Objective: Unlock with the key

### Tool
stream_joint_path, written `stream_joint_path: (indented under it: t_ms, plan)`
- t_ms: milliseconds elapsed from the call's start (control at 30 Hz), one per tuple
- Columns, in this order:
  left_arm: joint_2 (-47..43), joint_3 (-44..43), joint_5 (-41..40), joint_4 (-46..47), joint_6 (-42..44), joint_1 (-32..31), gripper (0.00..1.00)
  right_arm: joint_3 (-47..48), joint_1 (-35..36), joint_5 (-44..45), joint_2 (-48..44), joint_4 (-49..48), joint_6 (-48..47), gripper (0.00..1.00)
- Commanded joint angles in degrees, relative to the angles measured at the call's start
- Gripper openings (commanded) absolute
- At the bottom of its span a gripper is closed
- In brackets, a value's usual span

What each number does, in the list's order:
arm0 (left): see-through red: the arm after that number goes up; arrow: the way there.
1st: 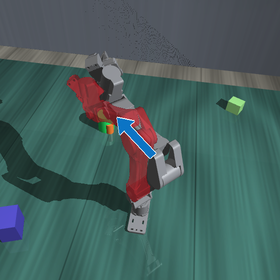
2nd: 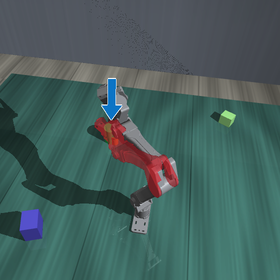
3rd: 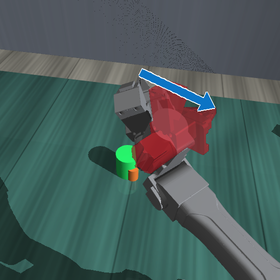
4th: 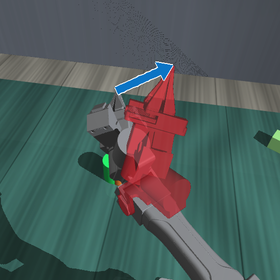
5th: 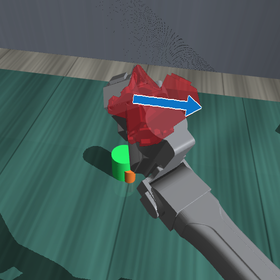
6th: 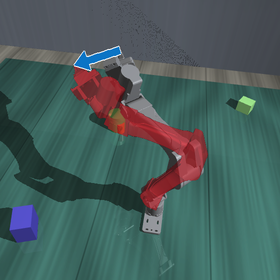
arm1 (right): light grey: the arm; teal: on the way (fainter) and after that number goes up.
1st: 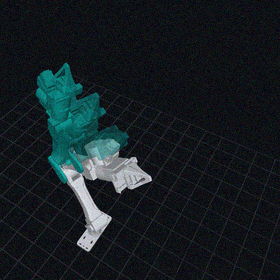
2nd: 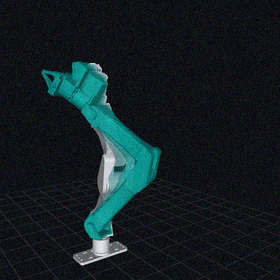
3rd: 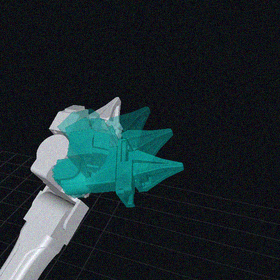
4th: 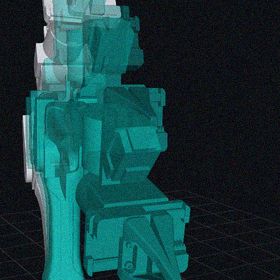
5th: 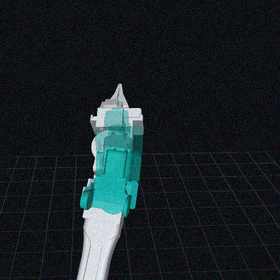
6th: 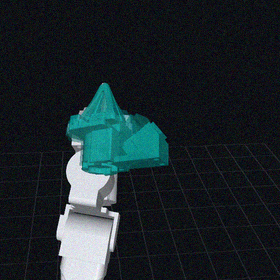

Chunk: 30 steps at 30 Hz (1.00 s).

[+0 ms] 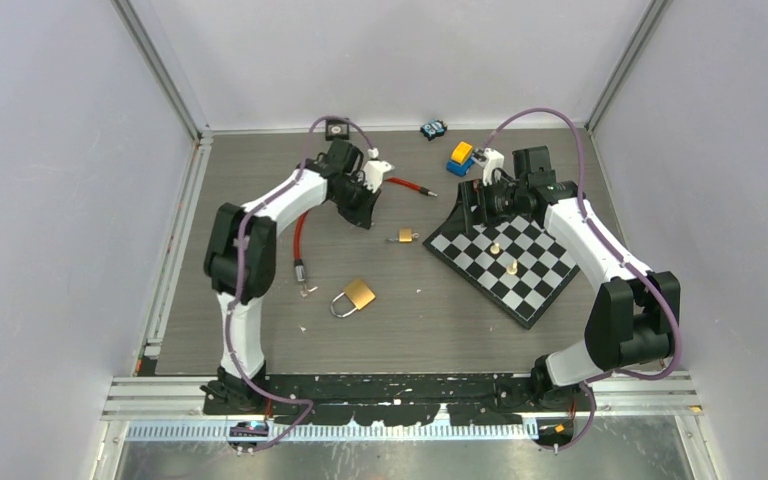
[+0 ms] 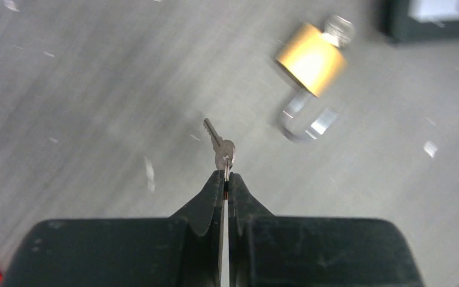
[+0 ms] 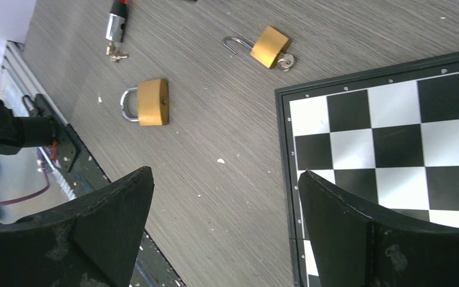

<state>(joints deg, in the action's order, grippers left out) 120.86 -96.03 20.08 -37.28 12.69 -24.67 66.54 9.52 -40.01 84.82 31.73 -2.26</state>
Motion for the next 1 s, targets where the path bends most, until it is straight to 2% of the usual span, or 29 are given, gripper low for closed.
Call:
stream_joint_path:
  t_ms: [0, 133, 233, 333, 433, 600, 800, 967]
  plan:
    - [-14.17, 9.26, 15.50, 1.71, 7.68, -0.03, 0.00, 0.90, -0.01, -5.34, -0.90, -3.12, 3.35, 0.96]
    - [-24.40, 18.45, 25.32, 1.75, 12.48, -0.20, 0.00, -1.40, 2.02, -7.84, -0.50, -9.54, 10.43, 0.94]
    - [-30.23, 22.44, 29.44, 0.70, 14.42, -0.43, 0.00, -0.89, 5.51, -9.88, 1.33, -10.66, 11.38, 0.88]
    - [-34.37, 23.27, 34.76, -2.58, 15.96, -0.47, 0.00, 0.52, 10.09, -13.30, 2.85, -8.41, 6.35, 0.80]
    - [-36.67, 22.64, 39.55, -5.84, 16.30, -0.47, 0.00, 2.06, 14.22, -14.79, 3.18, -5.71, -1.19, 0.77]
    - [-39.00, 22.09, 45.17, -6.66, 13.77, -0.47, 0.00, 4.44, 20.33, -10.17, 0.18, 0.06, -12.12, 0.76]
    - [-39.82, 22.64, 47.96, -6.66, 12.08, -0.47, 0.00, 4.23, 23.72, -3.71, -4.58, 0.16, -16.53, 0.76]
    - [-39.99, 23.77, 48.81, -6.38, 10.88, -0.47, 0.00, 5.07, 25.67, -2.79, -5.30, 1.50, -18.17, 0.74]
